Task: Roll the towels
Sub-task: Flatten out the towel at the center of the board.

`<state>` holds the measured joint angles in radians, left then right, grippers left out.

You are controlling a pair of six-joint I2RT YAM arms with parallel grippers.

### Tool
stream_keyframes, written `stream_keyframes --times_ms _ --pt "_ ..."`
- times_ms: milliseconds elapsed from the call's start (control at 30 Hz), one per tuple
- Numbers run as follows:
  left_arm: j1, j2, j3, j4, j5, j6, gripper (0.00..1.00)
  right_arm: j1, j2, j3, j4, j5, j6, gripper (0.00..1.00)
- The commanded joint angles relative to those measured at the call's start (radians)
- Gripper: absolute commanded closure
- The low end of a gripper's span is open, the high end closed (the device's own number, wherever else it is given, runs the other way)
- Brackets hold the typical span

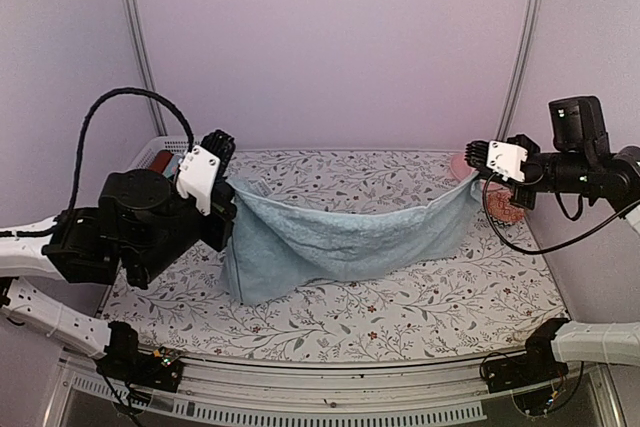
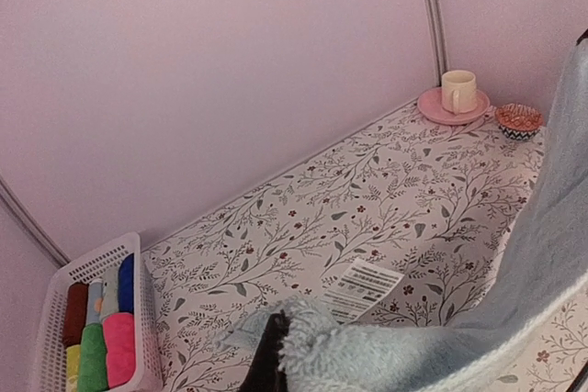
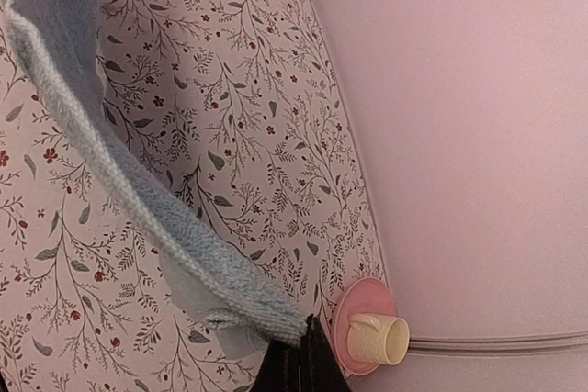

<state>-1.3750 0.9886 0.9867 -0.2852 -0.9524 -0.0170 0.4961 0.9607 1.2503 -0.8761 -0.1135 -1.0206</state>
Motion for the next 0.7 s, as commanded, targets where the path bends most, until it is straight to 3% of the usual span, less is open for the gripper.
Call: stream_keyframes --times_ms 0,133,300,533,667 --pt "0.053 0.117 0.021 -0.065 0.106 -0.010 1.00 -0.002 0.115 -0.018 -0.019 0.002 0.002 0.98" --pt "0.254 0.265 0.031 -0.090 0.270 -0.077 1.00 -0.007 0.295 -0.020 0.088 0.065 0.082 0.98" --pt "0.449 0.456 0.021 0.005 0.411 -0.031 1.00 -0.057 0.584 0.058 0.195 0.137 0.121 0.98" --pt "0.545 0.843 0.188 0.017 0.540 0.050 1.00 -0.115 0.881 0.171 0.285 0.211 0.160 0.98" --pt "0.561 0.931 0.252 0.026 0.599 0.073 1.00 -0.116 0.956 0.195 0.334 0.306 0.198 0.98"
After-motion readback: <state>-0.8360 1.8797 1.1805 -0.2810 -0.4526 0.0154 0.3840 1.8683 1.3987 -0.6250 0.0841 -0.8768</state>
